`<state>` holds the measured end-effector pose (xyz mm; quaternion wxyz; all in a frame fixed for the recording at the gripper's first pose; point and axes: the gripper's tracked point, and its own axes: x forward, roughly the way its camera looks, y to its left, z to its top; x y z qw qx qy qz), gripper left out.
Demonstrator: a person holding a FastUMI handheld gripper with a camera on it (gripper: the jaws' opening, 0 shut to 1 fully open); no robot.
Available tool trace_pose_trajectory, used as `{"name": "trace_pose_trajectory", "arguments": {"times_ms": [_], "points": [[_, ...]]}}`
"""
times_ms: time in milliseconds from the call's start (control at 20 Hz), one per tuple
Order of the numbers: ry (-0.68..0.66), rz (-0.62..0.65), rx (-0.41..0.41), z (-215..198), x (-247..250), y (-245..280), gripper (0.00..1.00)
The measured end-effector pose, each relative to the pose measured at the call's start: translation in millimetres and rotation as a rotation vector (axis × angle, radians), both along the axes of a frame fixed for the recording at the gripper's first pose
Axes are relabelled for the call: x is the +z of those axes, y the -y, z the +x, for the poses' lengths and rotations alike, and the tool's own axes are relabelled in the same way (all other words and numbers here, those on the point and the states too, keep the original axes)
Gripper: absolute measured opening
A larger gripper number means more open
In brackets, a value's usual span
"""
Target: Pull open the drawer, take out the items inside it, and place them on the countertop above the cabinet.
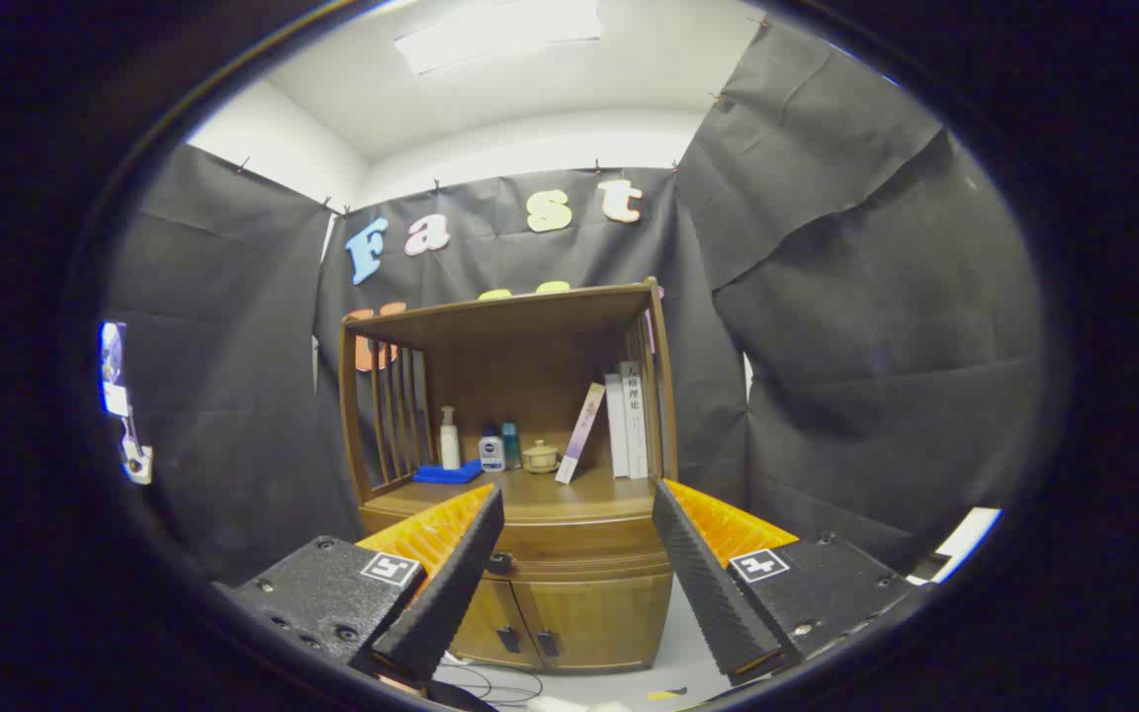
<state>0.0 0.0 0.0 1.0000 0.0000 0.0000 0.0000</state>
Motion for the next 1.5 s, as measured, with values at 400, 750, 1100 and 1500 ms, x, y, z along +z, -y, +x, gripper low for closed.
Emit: {"name": "trace_pose_trajectory", "arguments": {"times_ms": [400, 750, 1100, 1500], "points": [[-0.017, -0.025, -0.004, -1, 0, -5, 0.99], [-0.022, -0.034, -0.002, 6, -7, -12, 0.99], [-0.089, -0.026, 0.039, 35, -40, -31, 0.99], [-0.12, -0.061, -0.012, 92, -104, -47, 0.99]]}}
